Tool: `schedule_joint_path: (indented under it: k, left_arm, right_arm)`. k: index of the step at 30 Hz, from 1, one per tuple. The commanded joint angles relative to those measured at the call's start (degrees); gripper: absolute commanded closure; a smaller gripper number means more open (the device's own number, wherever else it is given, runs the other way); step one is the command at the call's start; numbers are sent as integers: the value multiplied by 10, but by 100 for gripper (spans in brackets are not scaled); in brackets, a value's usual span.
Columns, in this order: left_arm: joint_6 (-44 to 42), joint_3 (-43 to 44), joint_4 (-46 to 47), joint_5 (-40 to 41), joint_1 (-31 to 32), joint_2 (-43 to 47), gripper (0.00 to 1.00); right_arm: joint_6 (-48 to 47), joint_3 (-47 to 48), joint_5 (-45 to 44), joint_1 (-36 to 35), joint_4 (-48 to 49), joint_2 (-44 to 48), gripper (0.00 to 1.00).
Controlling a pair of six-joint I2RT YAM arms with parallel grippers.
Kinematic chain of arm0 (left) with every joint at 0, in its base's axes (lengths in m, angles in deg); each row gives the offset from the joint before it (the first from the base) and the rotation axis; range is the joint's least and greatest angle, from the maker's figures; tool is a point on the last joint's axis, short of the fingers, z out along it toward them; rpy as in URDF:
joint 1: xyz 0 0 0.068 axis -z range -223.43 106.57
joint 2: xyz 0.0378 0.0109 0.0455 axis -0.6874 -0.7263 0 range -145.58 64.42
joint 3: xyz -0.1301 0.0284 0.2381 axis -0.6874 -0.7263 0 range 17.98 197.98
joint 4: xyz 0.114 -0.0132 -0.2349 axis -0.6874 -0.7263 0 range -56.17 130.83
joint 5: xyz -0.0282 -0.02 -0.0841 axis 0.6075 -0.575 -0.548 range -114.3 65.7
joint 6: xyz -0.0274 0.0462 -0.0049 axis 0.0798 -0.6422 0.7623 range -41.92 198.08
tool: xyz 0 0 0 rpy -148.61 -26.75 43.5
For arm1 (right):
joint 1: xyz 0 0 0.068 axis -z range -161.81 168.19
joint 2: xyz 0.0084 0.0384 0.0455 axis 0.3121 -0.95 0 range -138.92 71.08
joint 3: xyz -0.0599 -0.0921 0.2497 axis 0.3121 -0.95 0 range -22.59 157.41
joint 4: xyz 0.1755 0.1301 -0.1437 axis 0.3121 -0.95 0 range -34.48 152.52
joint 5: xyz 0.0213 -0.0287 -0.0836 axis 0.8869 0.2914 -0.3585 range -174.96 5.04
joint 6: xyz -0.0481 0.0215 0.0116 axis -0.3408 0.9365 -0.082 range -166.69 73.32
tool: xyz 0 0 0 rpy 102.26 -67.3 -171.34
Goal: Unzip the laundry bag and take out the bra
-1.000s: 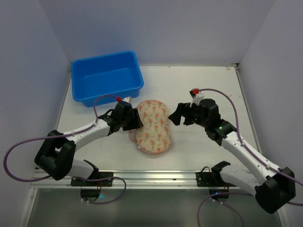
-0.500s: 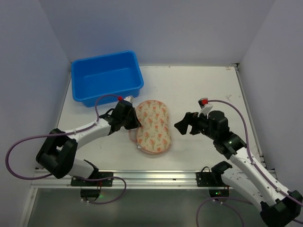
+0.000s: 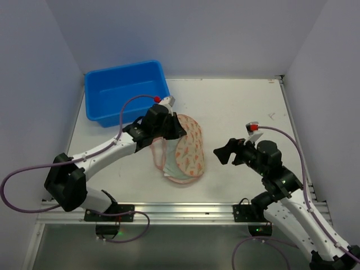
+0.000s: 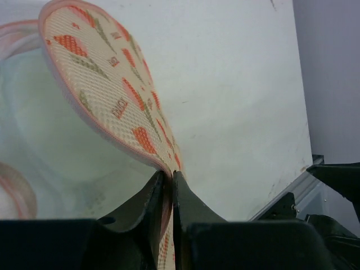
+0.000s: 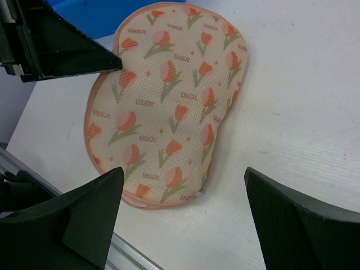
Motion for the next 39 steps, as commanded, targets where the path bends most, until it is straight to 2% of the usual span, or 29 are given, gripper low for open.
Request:
schedule_joint_path:
  k: [1, 3, 6, 9, 12, 13, 15, 17, 18, 19, 21, 25, 26, 32, 36, 39]
  left_arm:
    - [8, 76, 8, -14, 28, -23, 83]
    - [8, 108, 15, -8, 48, -52, 81]
    - [6, 181, 30, -9, 97, -123, 71]
    - [5, 260, 32, -18, 138, -205, 69]
    - [-5, 320, 31, -29, 165, -261, 55]
    - [-7, 330, 31, -35, 170, -270, 47]
    - [-8, 336, 29, -33, 172, -279, 38]
    - [-14, 333, 16, -2, 172, -268, 26]
    - [-25, 333, -9, 15, 172, -261, 8]
    - [-28, 328, -23, 49, 171, -245, 0]
    - [-28, 310, -53, 93, 165, -221, 0]
    - [-11, 211, -65, 140, 118, -134, 0]
    - [-9, 165, -71, 144, 108, -96, 0]
    - [-4, 14, -99, 146, 56, 19, 2]
    - [-1, -48, -87, 127, 45, 44, 10]
    - [-7, -61, -77, 116, 40, 33, 18]
  right_arm:
    - [7, 23, -37, 0, -29, 31, 10]
    - [17, 29, -52, -1, -44, 60, 10]
    - [31, 30, -93, 0, -53, 118, 10]
    - [42, 24, -134, 0, -57, 179, 9]
    - [46, 24, -160, -1, -68, 226, 9]
    - [44, 24, -163, -1, -69, 235, 9]
    - [41, 26, -173, -1, -81, 249, 9]
    - [41, 30, -189, 0, -93, 264, 9]
    - [40, 30, -194, 0, -94, 270, 9]
    - [42, 29, -197, -1, -94, 282, 9]
    - [38, 19, -204, 0, -84, 292, 8]
    - [45, 8, -183, -1, -74, 268, 7]
    - [48, 6, -176, -1, -73, 241, 7]
    - [59, -15, -124, -1, -35, 150, 7]
    - [70, -44, -93, -1, 9, 104, 7]
    - [74, -61, -73, -1, 35, 80, 7]
